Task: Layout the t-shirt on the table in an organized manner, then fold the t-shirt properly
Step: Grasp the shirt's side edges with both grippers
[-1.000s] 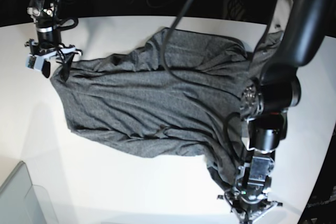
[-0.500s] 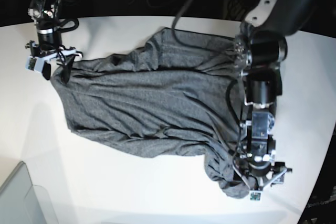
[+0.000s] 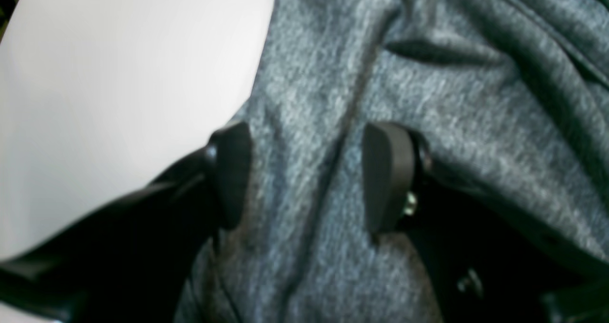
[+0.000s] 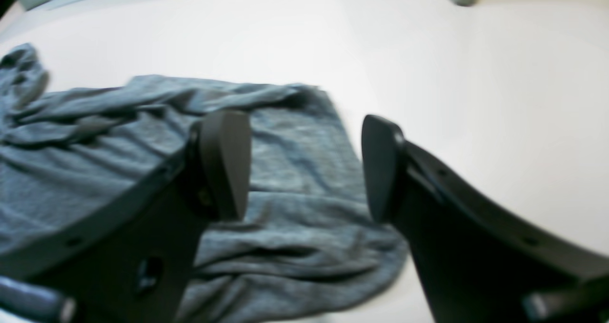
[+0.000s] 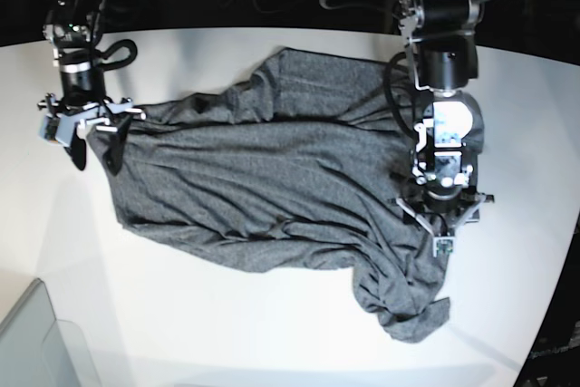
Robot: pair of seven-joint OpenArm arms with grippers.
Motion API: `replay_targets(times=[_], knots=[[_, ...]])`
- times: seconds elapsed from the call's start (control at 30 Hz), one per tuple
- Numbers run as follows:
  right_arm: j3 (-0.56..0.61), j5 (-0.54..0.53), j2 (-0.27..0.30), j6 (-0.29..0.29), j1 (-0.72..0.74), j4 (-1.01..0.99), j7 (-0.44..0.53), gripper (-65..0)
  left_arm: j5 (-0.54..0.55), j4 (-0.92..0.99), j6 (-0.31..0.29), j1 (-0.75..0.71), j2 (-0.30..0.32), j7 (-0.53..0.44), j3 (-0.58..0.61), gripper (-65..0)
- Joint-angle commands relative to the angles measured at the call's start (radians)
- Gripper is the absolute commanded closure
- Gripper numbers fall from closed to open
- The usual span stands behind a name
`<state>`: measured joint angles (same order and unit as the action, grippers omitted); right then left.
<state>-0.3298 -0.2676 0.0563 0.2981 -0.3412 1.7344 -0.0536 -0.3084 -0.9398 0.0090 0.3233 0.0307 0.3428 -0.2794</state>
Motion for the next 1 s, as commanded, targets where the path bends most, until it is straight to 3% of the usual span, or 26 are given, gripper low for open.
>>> replay_targets(times=[0.0, 0.13, 0.3, 0.43, 0.63, 0.97], knots=[[0.013, -0.008, 0.007, 0.006, 0.004, 0.022, 0.025, -37.6, -0.001, 0.020, 0.007, -0.003, 0.028, 0.014, -0.004, -35.8], [0.110, -0.005, 0.012, 0.006, 0.006, -0.009, 0.025, -37.6, 0.002, 0.080, 0.009, -0.028, 0.079, 0.012, -0.005, -35.8], [0.215, -0.003, 0.015, 0.006, 0.077, -0.138, 0.025, -37.6, 0.004, 0.014, 0.009, -0.112, 0.122, 0.014, -0.056, -35.8], [0.252, -0.002, 0.015, 0.006, 0.123, -0.245, 0.025, -37.6, 0.001, -0.095, 0.007, -0.171, 0.116, 0.023, -0.156, -35.8], [0.254, -0.002, 0.015, 0.006, 0.104, -0.334, 0.025, -37.4, 0.002, -0.258, 0.007, -0.263, 0.113, 0.026, -0.166, -35.8], [0.323, -0.002, 0.037, 0.006, -0.071, -0.236, 0.031, -37.3, 0.004, -0.459, 0.007, -0.281, 0.061, 0.026, -0.163, -35.9]])
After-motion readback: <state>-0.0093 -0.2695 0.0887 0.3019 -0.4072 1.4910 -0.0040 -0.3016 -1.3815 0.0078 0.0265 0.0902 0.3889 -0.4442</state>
